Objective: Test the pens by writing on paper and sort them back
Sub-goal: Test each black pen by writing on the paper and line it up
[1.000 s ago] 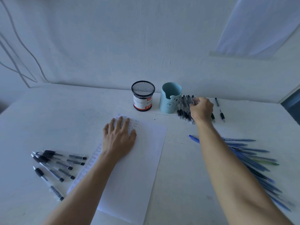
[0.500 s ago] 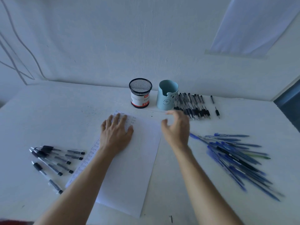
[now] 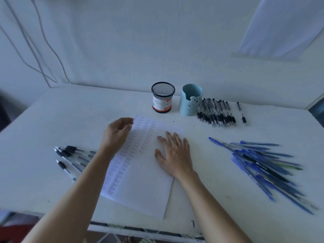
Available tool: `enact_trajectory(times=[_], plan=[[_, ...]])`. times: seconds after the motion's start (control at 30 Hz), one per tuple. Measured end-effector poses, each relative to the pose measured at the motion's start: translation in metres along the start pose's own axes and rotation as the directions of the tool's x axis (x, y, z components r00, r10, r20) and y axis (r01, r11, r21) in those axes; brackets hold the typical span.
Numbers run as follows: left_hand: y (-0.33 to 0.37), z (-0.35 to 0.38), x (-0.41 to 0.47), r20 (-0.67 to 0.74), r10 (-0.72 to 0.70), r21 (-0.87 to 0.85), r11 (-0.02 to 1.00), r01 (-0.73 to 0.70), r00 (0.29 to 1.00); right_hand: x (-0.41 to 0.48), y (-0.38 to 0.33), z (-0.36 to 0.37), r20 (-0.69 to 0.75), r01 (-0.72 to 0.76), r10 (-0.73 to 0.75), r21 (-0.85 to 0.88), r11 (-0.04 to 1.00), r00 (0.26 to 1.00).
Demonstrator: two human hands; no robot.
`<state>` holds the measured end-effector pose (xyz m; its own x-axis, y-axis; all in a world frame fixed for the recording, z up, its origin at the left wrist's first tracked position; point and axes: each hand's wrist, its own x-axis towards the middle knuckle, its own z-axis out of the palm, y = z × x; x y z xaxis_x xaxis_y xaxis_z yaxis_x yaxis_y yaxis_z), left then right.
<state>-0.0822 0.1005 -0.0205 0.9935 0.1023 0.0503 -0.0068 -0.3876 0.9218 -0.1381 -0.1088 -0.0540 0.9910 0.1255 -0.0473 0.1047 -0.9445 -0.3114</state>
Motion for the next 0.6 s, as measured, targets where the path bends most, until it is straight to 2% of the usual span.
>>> enact_trajectory(times=[0.03,0.1,0.17,0.27,0.43,0.6], plan=[[-0.003,-0.007,-0.003,0.008,0.043,0.13,0.991,-0.044,0.999,0.0,-0.001,0.0,0.003,-0.003,0.003,-0.011,1.0,1.0],[-0.008,-0.021,-0.012,0.048,0.139,0.395,0.907,-0.147,0.989,0.0,-0.001,0.0,-0.005,-0.001,0.001,-0.036,0.999,1.0],[-0.015,-0.038,-0.018,0.113,0.194,0.536,0.814,-0.224,0.974,0.0,-0.001,0.0,-0.003,0.001,-0.001,-0.047,0.999,1.0],[-0.02,-0.063,-0.027,0.195,0.1,0.669,0.714,-0.207,0.976,-0.001,-0.001,0.0,-0.007,0.0,0.0,-0.044,0.999,1.0],[-0.024,-0.089,-0.04,0.203,-0.072,0.759,0.642,-0.11,0.976,-0.002,-0.002,0.002,-0.036,-0.007,0.005,-0.042,0.999,0.999],[-0.029,-0.092,-0.043,0.182,-0.013,0.695,0.709,-0.119,0.983,-0.002,-0.003,0.004,-0.062,-0.012,0.009,-0.043,0.999,0.998]])
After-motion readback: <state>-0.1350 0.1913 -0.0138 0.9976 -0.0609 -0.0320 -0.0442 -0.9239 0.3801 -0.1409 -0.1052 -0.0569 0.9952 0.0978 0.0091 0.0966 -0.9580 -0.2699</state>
